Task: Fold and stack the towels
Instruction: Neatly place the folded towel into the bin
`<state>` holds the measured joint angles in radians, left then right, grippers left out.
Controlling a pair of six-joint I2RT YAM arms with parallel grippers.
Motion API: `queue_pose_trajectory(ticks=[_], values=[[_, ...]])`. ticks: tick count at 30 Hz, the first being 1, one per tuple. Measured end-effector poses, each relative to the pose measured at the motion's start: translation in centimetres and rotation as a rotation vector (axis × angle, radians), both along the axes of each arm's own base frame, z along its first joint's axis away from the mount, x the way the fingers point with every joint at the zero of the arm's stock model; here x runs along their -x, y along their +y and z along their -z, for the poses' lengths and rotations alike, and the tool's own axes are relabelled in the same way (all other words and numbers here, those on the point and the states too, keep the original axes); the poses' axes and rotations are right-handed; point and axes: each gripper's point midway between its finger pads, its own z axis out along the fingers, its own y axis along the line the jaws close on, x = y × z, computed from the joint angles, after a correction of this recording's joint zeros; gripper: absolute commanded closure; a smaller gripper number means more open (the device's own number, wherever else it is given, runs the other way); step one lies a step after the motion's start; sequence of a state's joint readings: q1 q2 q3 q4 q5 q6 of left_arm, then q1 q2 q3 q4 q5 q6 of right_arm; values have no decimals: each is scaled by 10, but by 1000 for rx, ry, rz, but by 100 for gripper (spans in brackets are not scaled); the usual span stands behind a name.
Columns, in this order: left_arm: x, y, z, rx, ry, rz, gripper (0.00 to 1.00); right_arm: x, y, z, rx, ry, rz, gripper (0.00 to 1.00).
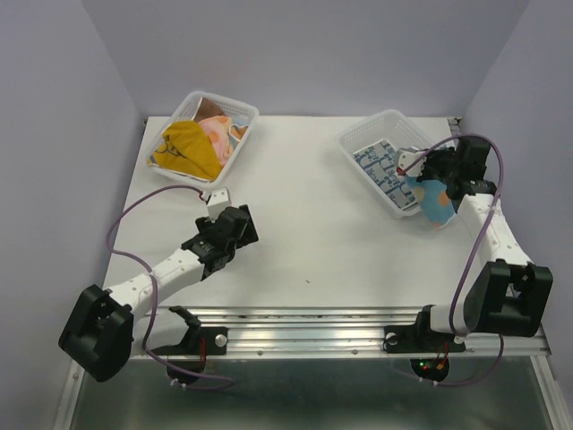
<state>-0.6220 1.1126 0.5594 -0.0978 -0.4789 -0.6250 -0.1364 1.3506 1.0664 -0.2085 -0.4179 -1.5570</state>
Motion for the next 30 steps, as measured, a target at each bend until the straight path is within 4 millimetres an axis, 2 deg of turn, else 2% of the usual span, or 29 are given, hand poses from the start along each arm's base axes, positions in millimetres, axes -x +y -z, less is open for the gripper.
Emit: queue_pose_trajectory(ticks=[7,12,21,30], values=[[-1,-2,1,2,5,5,1,-9,27,9,-67,2,-119,99],[-1,-3,1,4,5,7,1,-23,30,22,-89,-9,-133,99],[-2,-3,2,3,4,5,1,-47,31,61,-115,26,-141,99],[-1,-1,18,-35,52,3,1,-63,42,72,-157,1,-167,99]])
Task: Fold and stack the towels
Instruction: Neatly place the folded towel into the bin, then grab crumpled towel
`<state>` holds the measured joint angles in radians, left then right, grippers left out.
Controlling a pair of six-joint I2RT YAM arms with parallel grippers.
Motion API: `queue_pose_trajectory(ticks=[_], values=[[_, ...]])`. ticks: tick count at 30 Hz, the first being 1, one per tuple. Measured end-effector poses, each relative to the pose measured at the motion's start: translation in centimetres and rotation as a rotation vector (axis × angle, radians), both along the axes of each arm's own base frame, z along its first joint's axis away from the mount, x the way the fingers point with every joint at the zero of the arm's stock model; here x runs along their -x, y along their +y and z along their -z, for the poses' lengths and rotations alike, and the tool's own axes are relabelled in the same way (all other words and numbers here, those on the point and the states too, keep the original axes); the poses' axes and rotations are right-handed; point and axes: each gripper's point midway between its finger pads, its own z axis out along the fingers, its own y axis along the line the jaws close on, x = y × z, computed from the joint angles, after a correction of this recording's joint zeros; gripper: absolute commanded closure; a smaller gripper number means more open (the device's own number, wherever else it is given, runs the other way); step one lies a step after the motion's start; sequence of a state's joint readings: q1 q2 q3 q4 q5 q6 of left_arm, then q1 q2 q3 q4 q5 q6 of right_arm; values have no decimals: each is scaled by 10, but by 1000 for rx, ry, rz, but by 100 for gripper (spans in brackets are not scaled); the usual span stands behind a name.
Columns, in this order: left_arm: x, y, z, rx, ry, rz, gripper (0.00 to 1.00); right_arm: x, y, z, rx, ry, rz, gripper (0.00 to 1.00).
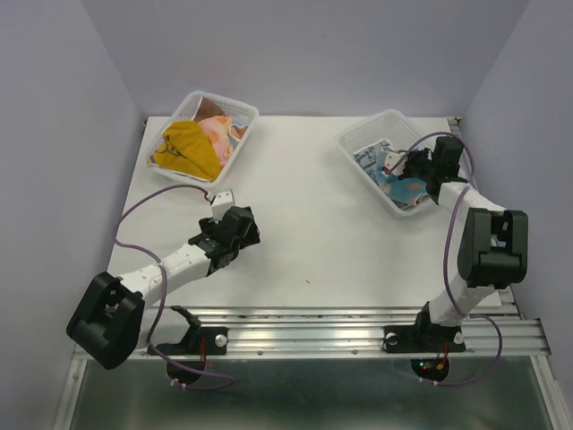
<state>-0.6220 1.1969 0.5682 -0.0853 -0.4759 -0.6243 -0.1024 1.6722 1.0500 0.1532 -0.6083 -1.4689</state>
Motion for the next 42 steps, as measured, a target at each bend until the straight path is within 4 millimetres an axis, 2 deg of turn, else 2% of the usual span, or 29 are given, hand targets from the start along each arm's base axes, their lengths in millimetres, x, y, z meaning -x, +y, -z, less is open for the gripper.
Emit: queue_pose_trajectory(ticks=[5,9,13,14,15,17,20,22,25,27,30,32,35,36,37,40,42], values=[[-2,0,0,-7,0,-6,1,-8,8,11,-13,3,-6,99],[-5,-1,-3,-7,-6,-9,1,-14,11,9,-26,-24,-5,97],[-6,-1,-4,-7,-11,-12,1,-20,13,10,-41,-42,0,80],[-6,-1,-4,-8,-10,-12,1,-21,13,12,-44,-39,2,52],[-6,-1,-3,-10,-8,-12,1,-22,13,15,-47,-32,4,3],[-6,0,-2,-14,-4,-13,1,-23,11,22,-55,-15,19,0],[-6,2,-3,-28,-4,-22,1,-27,10,16,-58,-42,35,0],[-9,4,-10,-37,-13,-34,1,-31,9,6,-69,-76,51,0],[-22,-2,-32,-20,-61,-42,1,-31,8,-7,-108,-92,72,0],[-34,-9,-52,4,-112,-45,1,-28,9,-22,-151,-100,85,0],[-44,-14,-70,25,-156,-47,1,-18,11,-50,-250,-95,114,0],[-49,-16,-82,33,-182,-55,1,-14,13,-77,-442,-39,187,0],[-58,-16,-104,44,-227,-77,1,-19,15,-128,-660,-6,250,0],[-62,-17,-113,50,-249,-87,1,-21,20,-159,-776,0,245,0],[-65,-17,-122,59,-269,-96,1,-20,23,-175,-837,0,236,0],[-77,-12,-145,89,-312,-121,1,-6,33,-211,-1072,33,215,0],[-92,6,-164,107,-350,-171,1,2,36,-222,-1215,55,213,0]])
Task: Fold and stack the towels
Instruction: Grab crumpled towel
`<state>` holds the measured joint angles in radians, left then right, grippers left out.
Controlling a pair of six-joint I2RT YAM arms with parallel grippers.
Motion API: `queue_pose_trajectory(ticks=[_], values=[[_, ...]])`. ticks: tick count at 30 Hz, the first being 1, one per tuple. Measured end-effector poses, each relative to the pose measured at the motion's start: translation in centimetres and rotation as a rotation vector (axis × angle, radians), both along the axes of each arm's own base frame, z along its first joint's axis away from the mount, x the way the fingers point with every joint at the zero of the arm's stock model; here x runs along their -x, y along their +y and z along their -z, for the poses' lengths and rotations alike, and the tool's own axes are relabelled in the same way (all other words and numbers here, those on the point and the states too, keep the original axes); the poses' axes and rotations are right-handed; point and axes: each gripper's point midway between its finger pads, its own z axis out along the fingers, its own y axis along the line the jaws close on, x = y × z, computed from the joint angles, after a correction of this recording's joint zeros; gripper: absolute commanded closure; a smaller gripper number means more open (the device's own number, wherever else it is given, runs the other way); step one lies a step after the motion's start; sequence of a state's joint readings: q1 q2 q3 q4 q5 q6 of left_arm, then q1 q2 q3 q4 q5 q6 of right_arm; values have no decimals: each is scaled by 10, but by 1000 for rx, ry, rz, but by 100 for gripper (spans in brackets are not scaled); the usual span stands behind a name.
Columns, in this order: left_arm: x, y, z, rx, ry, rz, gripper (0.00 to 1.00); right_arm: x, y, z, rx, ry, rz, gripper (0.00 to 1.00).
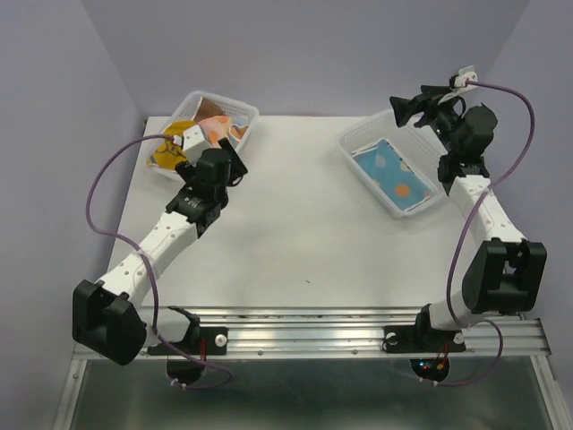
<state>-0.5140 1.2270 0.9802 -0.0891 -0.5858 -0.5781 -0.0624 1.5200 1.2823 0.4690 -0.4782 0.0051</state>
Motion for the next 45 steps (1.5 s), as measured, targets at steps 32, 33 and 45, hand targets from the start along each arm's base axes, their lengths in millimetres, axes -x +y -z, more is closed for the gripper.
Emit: queue_pose_trajectory(ticks=[32,33,45], values=[[-230,181,50,-9,183,-312,1,58,108,175,-310,596,177,0],[-232,183,52,-9,183,-314,1,59,108,177,-307,600,181,0],[-239,189,108,-13,274,-315,19,52,100,205,-254,631,252,0]])
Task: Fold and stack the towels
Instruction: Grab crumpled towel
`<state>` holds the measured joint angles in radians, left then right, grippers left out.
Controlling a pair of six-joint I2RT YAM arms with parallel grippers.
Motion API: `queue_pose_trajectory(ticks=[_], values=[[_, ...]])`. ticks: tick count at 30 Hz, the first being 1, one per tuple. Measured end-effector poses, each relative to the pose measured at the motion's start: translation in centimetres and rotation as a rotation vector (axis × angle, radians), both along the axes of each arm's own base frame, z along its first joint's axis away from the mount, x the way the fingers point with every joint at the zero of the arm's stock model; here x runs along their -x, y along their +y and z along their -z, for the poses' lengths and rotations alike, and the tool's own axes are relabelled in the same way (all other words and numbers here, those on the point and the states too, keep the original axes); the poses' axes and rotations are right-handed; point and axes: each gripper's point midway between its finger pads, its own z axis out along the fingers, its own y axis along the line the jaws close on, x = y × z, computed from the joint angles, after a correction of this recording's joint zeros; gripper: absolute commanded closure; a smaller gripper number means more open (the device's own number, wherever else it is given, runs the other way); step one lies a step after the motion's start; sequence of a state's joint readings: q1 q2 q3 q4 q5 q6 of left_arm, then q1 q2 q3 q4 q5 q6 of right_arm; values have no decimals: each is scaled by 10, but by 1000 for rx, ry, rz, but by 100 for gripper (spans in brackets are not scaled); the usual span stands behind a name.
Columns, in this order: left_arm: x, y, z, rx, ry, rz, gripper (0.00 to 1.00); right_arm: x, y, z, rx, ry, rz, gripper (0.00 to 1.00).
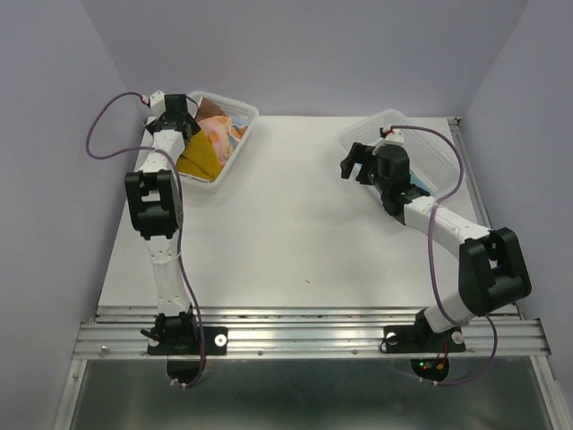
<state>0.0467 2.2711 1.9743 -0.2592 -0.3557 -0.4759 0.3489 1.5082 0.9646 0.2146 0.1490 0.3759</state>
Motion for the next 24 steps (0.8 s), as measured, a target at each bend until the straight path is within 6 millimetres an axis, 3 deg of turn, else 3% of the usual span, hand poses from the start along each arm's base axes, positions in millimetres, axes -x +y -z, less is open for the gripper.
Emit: queue_pose_trajectory(ticks=[5,8,9,19,24], values=[[-11,0,0,4,-21,0,37,-1,-3,4,21,6,10,0],[-15,0,-1,7,-32,0,80,-1,-6,5,34,5,19,0],[-17,0,-2,8,-38,4,99,-1,-6,5,35,6,22,0],[-22,-10,-4,61,-79,85,100,5,-13,15,61,29,36,0],[11,-31,-16,116,-109,182,100,22,-16,16,53,36,24,0]])
